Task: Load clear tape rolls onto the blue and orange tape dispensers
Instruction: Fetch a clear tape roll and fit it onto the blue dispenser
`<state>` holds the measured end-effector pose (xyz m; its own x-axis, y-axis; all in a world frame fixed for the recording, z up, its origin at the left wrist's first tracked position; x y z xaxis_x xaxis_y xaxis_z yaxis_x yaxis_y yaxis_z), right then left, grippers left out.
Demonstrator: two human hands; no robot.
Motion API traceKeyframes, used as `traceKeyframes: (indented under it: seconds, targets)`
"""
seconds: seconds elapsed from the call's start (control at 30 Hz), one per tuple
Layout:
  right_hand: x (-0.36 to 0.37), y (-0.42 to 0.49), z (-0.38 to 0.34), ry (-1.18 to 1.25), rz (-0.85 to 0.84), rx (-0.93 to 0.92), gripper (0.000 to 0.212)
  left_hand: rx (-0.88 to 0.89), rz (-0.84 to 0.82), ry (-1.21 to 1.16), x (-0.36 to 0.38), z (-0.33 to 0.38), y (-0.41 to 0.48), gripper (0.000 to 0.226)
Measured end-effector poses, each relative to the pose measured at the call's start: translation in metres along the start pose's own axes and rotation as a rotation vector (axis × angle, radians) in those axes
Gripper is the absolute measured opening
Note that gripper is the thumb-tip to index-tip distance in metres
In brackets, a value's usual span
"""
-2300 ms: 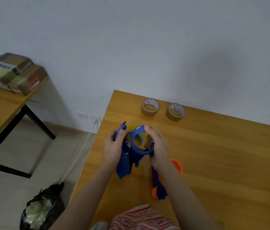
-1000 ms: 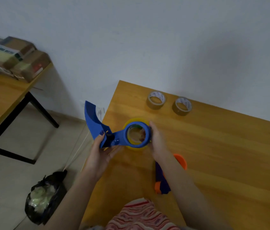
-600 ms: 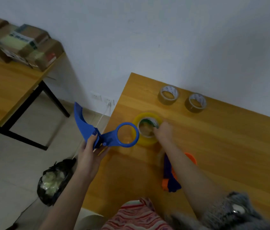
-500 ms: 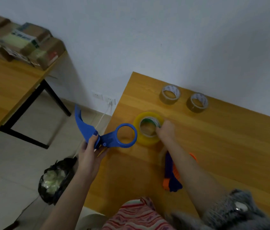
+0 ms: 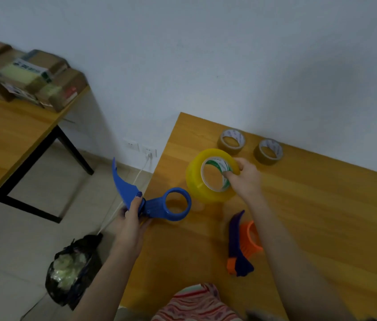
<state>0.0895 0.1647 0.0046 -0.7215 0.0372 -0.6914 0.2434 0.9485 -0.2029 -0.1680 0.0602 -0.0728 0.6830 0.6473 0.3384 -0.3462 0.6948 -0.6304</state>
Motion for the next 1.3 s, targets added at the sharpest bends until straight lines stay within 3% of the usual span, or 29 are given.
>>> traceKeyframes:
  seconds: [0.13, 0.37, 0.53, 0.77, 0.93, 1.03, 1.2, 1.3]
  targets:
    - [-0.004, -0.012, -0.009, -0.021, -0.058, -0.053, 0.041, -0.024, -0.014, 0.003, 0.009, -0.006, 0.0, 0.009]
    - [0.022, -0.039, -0.011, -0.18, -0.122, -0.216, 0.043, -0.039, -0.089, 0.002, 0.029, -0.018, -0.011, 0.025]
    - [0.03, -0.041, -0.005, -0.117, -0.177, -0.239, 0.04, -0.06, -0.136, -0.038, 0.029, -0.02, -0.013, 0.038]
    - [0.034, -0.044, 0.003, 0.099, -0.172, -0.146, 0.028, -0.021, -0.165, -0.073, 0.027, -0.02, -0.016, 0.031]
    - [0.046, -0.046, 0.016, 0.119, -0.279, -0.052, 0.046, -0.012, -0.154, -0.031, 0.026, -0.021, -0.016, 0.032]
    - [0.049, -0.045, 0.024, 0.061, -0.263, -0.061, 0.046, -0.011, -0.144, 0.069, 0.021, -0.026, -0.016, 0.031]
    - [0.054, -0.04, 0.03, -0.024, -0.29, -0.077, 0.051, 0.072, -0.184, 0.596, 0.011, -0.027, -0.014, 0.039]
    - [0.062, -0.036, 0.03, -0.101, -0.351, -0.093, 0.056, 0.105, -0.2, 0.739, 0.009, -0.024, -0.015, 0.03]
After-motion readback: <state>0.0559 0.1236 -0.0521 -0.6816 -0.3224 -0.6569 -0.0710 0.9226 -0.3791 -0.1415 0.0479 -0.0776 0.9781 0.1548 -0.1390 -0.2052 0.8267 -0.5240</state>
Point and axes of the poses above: each hand's wrist, its own y-axis towards the middle knuckle, its own x-axis out of the palm, z = x × y, the point moved 5 cm from there along y, towards the middle knuckle, and after that the axes turned 3 degrees about -y, right-handed, at the moved point
